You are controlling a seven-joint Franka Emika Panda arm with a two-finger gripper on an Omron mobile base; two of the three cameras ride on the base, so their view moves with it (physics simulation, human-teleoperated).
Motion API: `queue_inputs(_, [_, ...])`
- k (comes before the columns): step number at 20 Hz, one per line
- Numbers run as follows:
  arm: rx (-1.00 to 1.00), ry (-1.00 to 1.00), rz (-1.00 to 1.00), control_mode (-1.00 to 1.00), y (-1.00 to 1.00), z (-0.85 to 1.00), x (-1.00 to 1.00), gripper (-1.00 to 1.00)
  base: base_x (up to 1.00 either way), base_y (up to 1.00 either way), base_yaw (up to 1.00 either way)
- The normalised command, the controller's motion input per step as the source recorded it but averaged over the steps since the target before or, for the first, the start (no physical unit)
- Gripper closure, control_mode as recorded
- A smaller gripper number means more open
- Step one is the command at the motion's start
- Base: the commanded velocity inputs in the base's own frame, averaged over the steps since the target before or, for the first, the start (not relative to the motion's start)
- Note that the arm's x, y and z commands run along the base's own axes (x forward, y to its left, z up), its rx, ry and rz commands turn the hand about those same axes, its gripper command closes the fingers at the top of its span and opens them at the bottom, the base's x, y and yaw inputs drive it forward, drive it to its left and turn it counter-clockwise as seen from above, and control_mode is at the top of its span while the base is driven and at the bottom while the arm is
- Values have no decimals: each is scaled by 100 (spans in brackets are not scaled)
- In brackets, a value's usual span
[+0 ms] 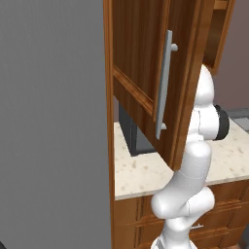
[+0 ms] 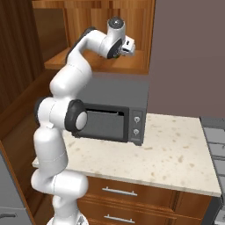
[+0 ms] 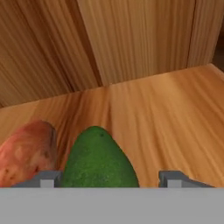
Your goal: Pick the sweet potato, avocado from the counter and place them in the cabinet. Then close the cabinet.
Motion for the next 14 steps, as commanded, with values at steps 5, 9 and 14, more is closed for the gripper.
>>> queue_inputs(5, [0, -2, 0, -100, -9, -39, -93, -100, 0, 0, 0])
queue_inputs(9, [0, -13, 1, -100, 0, -2, -100, -100, 0, 0, 0])
queue_inputs(14, [0, -13, 5, -100, 9, -1, -100, -100, 0, 0, 0])
